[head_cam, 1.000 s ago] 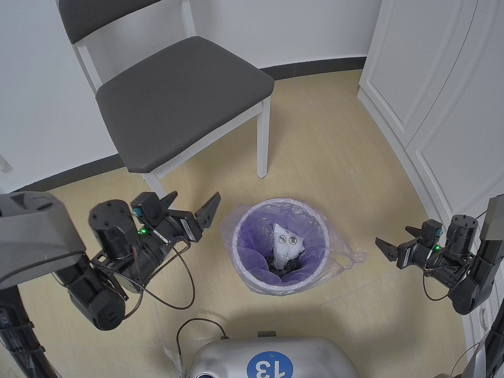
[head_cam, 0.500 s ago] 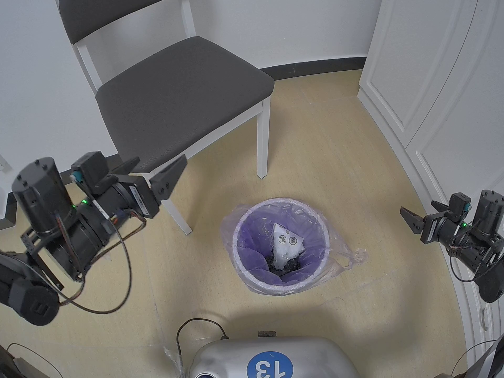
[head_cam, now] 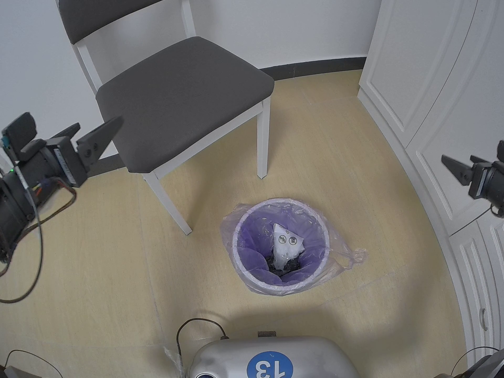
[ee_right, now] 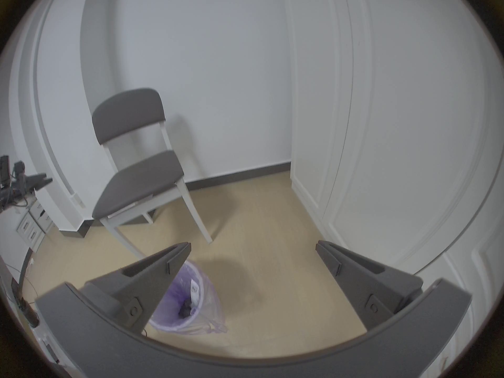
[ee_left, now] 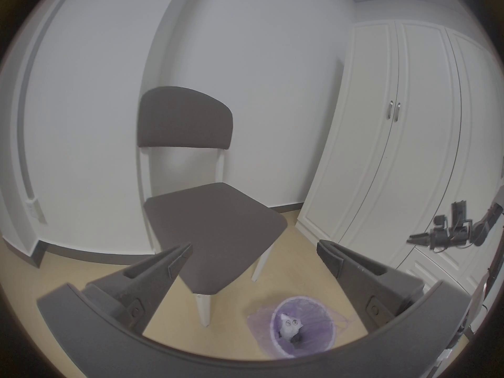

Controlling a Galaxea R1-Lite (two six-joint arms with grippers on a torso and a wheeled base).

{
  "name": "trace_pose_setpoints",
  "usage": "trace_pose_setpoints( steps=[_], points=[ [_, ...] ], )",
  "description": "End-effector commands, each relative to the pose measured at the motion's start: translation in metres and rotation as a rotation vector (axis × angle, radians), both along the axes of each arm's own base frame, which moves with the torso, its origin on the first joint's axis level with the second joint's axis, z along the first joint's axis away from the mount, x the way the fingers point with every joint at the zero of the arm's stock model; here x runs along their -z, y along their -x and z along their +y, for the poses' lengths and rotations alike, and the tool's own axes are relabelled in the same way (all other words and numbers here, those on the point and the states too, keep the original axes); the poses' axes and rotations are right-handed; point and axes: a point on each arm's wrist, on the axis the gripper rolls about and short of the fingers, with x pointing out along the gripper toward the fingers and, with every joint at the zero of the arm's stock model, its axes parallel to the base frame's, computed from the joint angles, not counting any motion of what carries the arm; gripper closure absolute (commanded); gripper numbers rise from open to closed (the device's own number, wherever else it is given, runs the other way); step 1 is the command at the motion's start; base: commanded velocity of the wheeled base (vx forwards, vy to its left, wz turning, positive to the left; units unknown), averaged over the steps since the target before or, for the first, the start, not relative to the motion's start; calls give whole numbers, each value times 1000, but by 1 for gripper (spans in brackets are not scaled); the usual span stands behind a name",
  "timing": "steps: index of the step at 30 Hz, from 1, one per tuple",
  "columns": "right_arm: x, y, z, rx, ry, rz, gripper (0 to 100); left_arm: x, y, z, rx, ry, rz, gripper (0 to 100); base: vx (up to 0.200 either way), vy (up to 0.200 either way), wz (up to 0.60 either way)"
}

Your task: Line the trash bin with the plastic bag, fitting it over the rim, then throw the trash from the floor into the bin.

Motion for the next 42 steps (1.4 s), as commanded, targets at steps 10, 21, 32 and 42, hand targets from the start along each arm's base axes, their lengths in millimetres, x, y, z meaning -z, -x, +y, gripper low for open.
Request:
trace_pose_setpoints(
  steps=[10, 21, 32, 42],
  points=[
    [-57, 135, -4, 48, 4, -319, 0, -51, 129, 50, -183, -6, -175, 0, 0, 0, 0],
    [-45, 226, -1, 42, 5, -407, 0, -51, 211, 73, -279, -15, -191, 0, 0, 0, 0],
    [-19, 276, 0, 36, 2, -448, 0, -52, 262, 79, -341, -27, -215, 0, 0, 0, 0],
    [17, 316, 0, 29, -1, -506, 0, -34, 303, 83, -367, -33, -222, 0, 0, 0, 0]
  ],
)
